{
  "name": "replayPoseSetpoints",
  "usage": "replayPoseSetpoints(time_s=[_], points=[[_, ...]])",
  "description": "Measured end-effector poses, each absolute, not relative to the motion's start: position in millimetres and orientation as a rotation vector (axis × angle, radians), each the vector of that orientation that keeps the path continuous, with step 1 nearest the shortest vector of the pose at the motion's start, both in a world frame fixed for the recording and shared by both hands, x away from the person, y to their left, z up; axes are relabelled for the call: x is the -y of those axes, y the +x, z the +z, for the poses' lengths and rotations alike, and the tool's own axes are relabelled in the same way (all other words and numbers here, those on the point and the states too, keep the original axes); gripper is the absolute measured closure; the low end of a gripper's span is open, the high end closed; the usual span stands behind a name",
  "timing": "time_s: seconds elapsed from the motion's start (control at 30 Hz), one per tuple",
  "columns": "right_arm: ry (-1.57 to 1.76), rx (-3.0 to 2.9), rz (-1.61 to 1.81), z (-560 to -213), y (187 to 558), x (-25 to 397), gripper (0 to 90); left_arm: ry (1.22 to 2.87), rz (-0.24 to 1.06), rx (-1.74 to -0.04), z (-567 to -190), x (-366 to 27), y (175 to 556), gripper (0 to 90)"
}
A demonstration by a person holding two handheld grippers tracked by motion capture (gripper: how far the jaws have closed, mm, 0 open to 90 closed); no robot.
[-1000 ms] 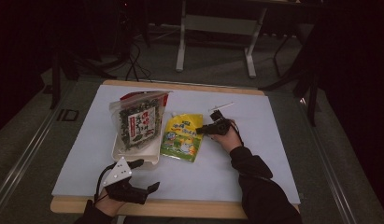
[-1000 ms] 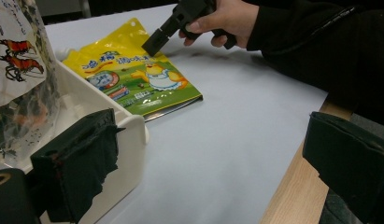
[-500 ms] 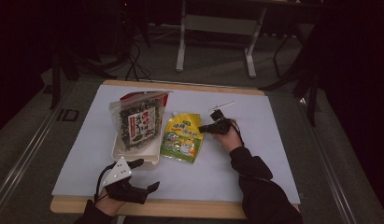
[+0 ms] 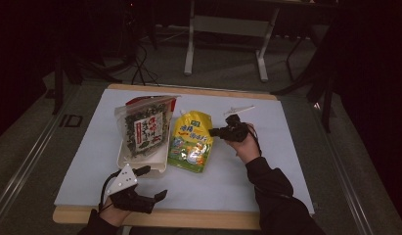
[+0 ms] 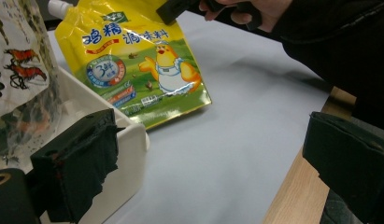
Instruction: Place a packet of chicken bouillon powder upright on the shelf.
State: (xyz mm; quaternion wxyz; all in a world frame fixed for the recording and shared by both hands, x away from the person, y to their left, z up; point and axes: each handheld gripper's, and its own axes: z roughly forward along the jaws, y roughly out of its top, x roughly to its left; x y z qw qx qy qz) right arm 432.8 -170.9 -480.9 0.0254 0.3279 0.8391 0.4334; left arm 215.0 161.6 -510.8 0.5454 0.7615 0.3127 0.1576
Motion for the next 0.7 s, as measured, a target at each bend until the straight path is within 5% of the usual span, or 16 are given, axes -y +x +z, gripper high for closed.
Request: replayPoseSetpoints(time_s=[0.7], points=[[0.712,-2.544,1.408,-443,383,174,90.0,1.798,0.385,-0.723,-511,-161,216,5.1]])
